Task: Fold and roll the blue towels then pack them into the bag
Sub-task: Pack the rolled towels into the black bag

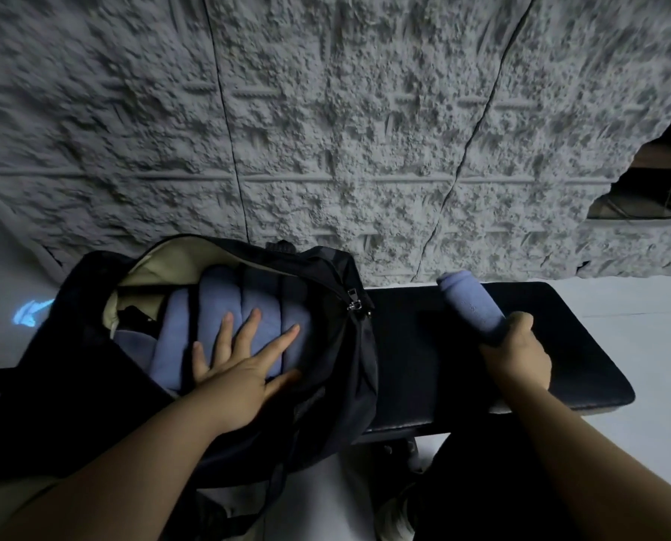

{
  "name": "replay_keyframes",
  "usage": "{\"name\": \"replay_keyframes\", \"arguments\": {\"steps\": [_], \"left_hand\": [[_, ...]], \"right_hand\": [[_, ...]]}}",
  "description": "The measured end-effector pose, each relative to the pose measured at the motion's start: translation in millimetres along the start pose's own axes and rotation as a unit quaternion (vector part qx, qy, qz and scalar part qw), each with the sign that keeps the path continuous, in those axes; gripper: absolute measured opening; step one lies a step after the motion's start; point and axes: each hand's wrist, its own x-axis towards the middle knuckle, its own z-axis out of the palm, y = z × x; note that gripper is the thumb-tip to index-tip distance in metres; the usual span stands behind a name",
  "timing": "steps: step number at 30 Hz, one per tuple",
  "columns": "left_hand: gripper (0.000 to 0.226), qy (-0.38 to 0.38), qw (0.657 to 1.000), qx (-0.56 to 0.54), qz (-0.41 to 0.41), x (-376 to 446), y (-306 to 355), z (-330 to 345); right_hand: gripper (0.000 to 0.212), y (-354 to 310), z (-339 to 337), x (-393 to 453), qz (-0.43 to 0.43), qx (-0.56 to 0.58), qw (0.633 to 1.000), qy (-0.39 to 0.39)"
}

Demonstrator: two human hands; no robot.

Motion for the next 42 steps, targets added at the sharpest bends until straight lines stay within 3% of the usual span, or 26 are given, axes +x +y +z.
{"name": "replay_keyframes", "arguments": {"steps": [3, 6, 13, 17, 19, 22, 23, 25, 27, 28, 31, 33, 36, 38, 40, 42], "left_hand": [[0.055, -0.005, 1.0, -0.009, 0.008, -0.5, -0.8, -0.6], [0.055, -0.013, 1.0, -0.021, 0.011, -0.3, -0.9, -2.9], [0.057, -0.047, 0.998, -0.045, 0.009, -6.5, -2.4, -16.2], [0.05, 0.011, 0.995, -0.104, -0.003, -11.1, 5.7, -17.3], [0.052, 0.035, 0.986, -0.162, -0.028, -17.6, 10.7, -16.3], [0.078, 0.068, 0.925, -0.371, -0.053, -30.4, 11.8, -15.9], [0.078, 0.085, 0.887, -0.449, -0.055, -35.6, 10.3, -15.7], [0.056, 0.131, 0.8, -0.581, -0.063, -51.5, 9.1, -20.6], [0.089, 0.095, 0.737, -0.667, -0.049, -51.8, -1.6, -18.6], [0.1, 0.067, 0.737, -0.671, -0.042, -54.7, -4.4, -17.5], [0.063, 0.11, 0.771, -0.625, -0.051, -54.3, -17.3, -14.4], [0.055, 0.113, 0.746, -0.65, -0.085, -50.2, -25.6, -16.0], [0.033, 0.08, 0.694, -0.705, -0.121, -46.8, -45.8, -24.1], [0.025, 0.074, 0.697, -0.701, -0.135, -41.3, -61.5, -32.0], [0.023, 0.093, 0.709, -0.677, -0.174, -39.3, -70.8, -40.8], [0.02, 0.115, 0.721, -0.657, -0.188, -33.4, -79.4, -44.5]], "right_hand": [[0.054, -32.6, -2.3, -38.3, -0.052, 0.129, 0.99, -0.006], [0.055, -56.9, 2.2, -82.0, -0.11, 0.17, 0.979, -0.023], [0.049, -94.5, -14.3, -144.7, -0.129, 0.274, 0.952, -0.049], [0.042, -115.7, -44.7, -165.8, -0.191, 0.347, 0.913, -0.1], [0.043, -129.9, -55.1, -176.9, -0.228, 0.403, 0.871, -0.165], [0.056, -153.4, -54.2, -191.1, -0.221, 0.481, 0.794, -0.299], [0.06, -161.7, -51.0, -194.3, -0.204, 0.491, 0.776, -0.34], [0.06, -176.3, -43.1, -198.4, -0.173, 0.486, 0.757, -0.4], [0.057, -190.0, -35.7, -201.7, -0.137, 0.468, 0.755, -0.439], [0.057, -196.7, -32.6, -202.8, -0.119, 0.454, 0.76, -0.449], [0.062, -216.6, -24.7, -206.0, -0.126, 0.336, 0.826, -0.434], [0.065, -227.5, -18.3, -208.5, -0.165, 0.217, 0.869, -0.413], [0.056, -243.6, -12.2, -213.5, -0.225, 0.15, 0.861, -0.43], [0.045, -254.1, -10.6, -213.1, -0.252, 0.147, 0.871, -0.396], [0.03, -259.8, -3.5, -204.3, -0.324, 0.108, 0.895, -0.287], [0.034, -260.0, 6.6, -194.7, -0.415, 0.046, 0.878, -0.233]]}}
